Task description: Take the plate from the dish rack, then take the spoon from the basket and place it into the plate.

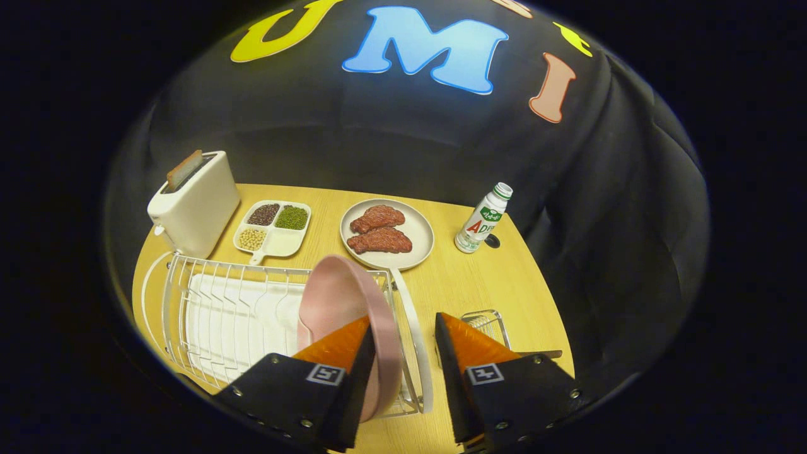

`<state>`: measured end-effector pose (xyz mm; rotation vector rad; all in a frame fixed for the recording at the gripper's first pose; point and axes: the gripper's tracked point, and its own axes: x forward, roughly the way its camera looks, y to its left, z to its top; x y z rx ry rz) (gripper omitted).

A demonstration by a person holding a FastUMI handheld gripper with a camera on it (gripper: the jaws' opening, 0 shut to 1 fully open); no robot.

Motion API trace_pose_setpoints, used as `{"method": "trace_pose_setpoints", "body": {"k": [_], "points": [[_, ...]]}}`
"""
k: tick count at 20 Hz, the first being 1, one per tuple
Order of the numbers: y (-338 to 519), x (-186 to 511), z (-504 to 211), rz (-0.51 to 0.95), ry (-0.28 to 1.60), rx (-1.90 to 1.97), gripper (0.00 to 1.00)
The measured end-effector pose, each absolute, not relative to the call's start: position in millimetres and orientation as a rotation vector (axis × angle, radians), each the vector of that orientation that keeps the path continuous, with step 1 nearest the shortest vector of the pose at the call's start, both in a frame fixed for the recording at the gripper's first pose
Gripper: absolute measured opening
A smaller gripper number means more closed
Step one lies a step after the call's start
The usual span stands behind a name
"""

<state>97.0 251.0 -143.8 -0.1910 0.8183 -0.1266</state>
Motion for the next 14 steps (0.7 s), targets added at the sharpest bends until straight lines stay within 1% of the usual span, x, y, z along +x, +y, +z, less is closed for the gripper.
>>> {"method": "trace_pose_setpoints", "body": {"k": [1, 3, 5, 7, 14], "points": [[256, 96, -146, -0.132, 0.822, -0.176, 0.49], [258, 97, -145, -0.148, 0.82, -0.194, 0.24], [265, 98, -141, -0.137, 0.819, -0.21, 0.18], [272, 95, -139, -0.132, 0.833, -0.239, 0.09], [269, 97, -110, -0.18, 0.826, -0.308, 0.08]]}}
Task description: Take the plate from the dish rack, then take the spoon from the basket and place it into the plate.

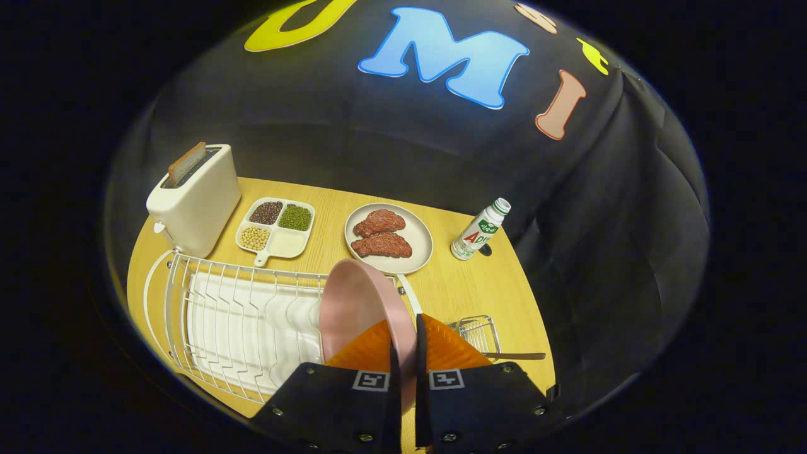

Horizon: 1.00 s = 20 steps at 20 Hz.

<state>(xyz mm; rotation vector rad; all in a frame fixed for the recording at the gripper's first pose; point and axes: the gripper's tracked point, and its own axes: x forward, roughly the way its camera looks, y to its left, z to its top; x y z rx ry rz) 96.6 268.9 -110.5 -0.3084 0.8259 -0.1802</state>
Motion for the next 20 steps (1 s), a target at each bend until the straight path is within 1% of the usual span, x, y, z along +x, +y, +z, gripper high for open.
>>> {"method": "trace_pose_setpoints", "body": {"k": [7, 12, 20], "points": [[266, 102, -72, -0.186, 0.759, -0.296, 0.09], [255, 81, -52, -0.13, 0.741, -0.206, 0.08], [203, 34, -35, -0.059, 0.734, -0.091, 0.08]]}}
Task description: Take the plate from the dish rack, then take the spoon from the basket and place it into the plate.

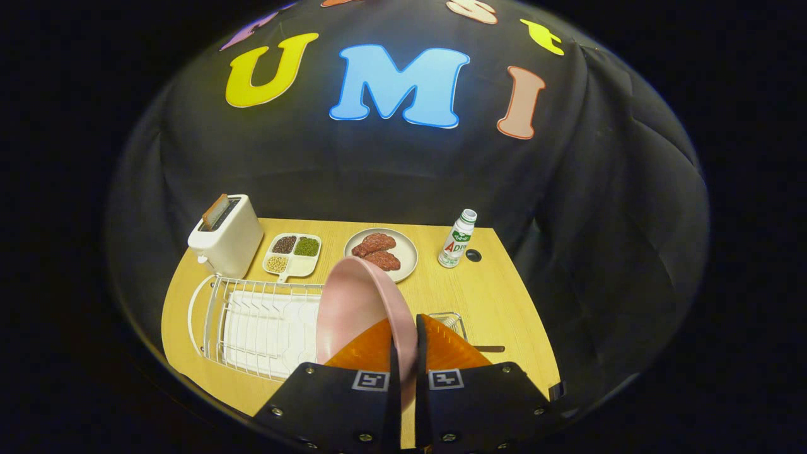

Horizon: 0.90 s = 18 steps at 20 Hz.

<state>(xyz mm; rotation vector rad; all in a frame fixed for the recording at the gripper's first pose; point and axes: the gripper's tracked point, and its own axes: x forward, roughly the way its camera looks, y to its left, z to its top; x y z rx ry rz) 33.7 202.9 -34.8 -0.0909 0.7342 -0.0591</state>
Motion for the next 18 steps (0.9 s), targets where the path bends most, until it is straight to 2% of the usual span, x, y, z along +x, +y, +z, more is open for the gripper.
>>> {"method": "trace_pose_setpoints", "body": {"k": [10, 18], "points": [[151, -34, -62, 0.022, 0.787, -0.031, 0.08], [176, -71, -123, 0.165, 0.858, 0.051, 0.09]]}}
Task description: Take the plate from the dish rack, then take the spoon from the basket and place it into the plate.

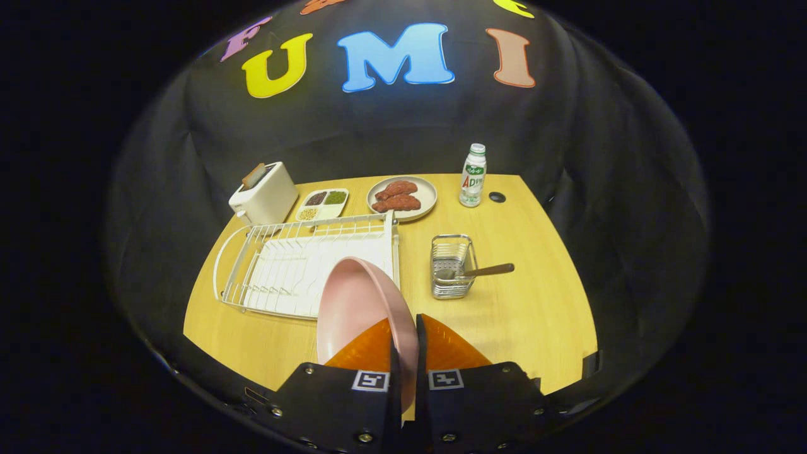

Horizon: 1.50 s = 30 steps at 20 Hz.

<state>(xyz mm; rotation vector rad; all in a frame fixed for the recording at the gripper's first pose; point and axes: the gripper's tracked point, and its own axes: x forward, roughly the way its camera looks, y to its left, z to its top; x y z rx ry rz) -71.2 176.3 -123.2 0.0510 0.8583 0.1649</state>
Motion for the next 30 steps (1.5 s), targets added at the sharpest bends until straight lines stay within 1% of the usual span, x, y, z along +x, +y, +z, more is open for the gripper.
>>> {"method": "trace_pose_setpoints", "body": {"k": [5, 13, 18, 20, 21, 22, 23, 25, 30], "points": [[199, -94, -176, 0.243, 0.941, 0.105, 0.08], [209, -109, -238, 0.35, 1.01, 0.163, 0.08], [213, -104, -260, 0.4, 1.036, 0.302, 0.09], [207, -104, -267, 0.401, 1.05, 0.341, 0.11], [202, -103, -270, 0.389, 1.055, 0.336, 0.11], [192, -99, -276, 0.367, 1.057, 0.296, 0.14], [183, -95, -277, 0.357, 1.041, 0.256, 0.14], [182, -92, -275, 0.384, 1.022, 0.231, 0.19], [176, -84, -256, 0.423, 0.927, 0.177, 0.19]]}}
